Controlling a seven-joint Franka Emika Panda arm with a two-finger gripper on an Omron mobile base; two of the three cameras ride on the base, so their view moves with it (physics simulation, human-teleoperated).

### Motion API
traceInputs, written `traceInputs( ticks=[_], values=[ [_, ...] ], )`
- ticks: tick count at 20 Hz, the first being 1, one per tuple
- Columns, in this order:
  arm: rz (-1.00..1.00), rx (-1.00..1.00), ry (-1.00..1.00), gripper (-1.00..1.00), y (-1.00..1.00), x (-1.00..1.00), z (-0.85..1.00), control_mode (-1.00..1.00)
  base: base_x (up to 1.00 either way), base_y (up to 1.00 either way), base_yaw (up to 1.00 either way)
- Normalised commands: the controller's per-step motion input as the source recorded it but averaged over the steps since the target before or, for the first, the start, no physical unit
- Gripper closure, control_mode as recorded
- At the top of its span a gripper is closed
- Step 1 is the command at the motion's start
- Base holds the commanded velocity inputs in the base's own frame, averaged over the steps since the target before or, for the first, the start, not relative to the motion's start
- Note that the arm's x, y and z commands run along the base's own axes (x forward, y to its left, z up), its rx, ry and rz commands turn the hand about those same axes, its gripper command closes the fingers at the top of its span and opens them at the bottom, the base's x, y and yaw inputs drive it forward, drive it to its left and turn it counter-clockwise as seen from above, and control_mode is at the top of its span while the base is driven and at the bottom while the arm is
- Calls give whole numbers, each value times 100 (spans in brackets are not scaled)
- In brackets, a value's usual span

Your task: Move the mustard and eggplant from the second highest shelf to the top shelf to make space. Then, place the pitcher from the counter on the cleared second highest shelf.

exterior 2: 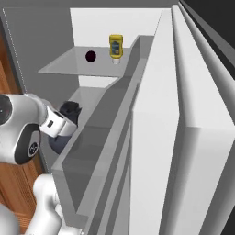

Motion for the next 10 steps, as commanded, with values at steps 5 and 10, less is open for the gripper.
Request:
traceInputs(
  ticks=[5,10],
  values=[
    [0,0,-2,100,-12,16,-4,-100,0,0,0],
    [0,0,0,100,0,17,-1,-100,0,0,0]
  ],
)
